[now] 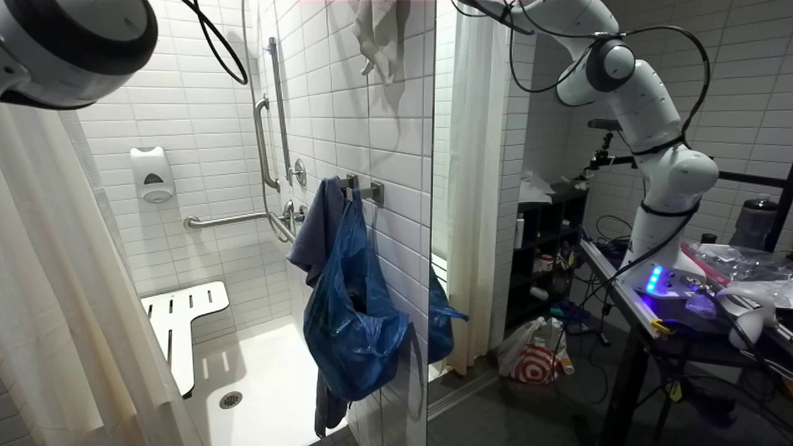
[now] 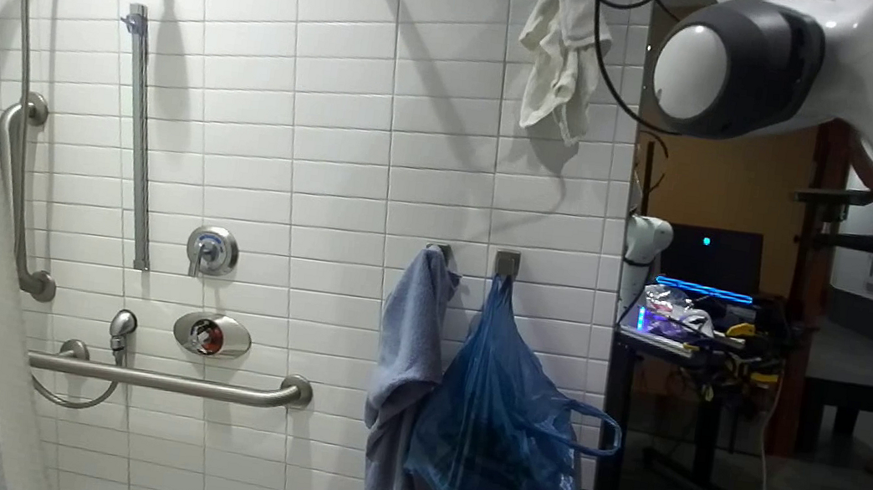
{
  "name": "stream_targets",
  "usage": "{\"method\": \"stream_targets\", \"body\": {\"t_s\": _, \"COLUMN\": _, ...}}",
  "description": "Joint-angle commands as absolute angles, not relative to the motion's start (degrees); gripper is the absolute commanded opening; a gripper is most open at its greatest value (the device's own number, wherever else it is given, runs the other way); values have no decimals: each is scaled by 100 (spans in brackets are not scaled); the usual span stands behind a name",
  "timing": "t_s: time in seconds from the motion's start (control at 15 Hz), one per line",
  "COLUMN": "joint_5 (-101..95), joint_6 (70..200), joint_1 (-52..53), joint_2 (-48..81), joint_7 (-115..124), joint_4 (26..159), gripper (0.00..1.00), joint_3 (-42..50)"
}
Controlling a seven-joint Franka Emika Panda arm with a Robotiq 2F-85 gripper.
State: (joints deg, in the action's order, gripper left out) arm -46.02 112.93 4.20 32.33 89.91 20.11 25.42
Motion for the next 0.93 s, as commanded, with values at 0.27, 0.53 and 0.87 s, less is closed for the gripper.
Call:
{"method": "stream_targets", "body": {"t_s": 0.27, "joint_5": -4471, "joint_6": 11786, "joint_1": 402, "joint_2": 2879, "joint_7": 8829, "joint_4": 2015, "gripper": 1, "joint_3": 2216}}
{"method": "stream_targets", "body": {"t_s": 0.53, "joint_5": -3742, "joint_6": 11800, "joint_1": 398, "joint_2": 2719, "joint_7": 8015, "joint_4": 2016, "gripper": 1, "joint_3": 1632}}
{"method": "stream_targets", "body": {"t_s": 0.87, "joint_5": -2408, "joint_6": 11367, "joint_1": 429, "joint_2": 2497, "joint_7": 6816, "joint_4": 2016, "gripper": 1, "joint_3": 1191}}
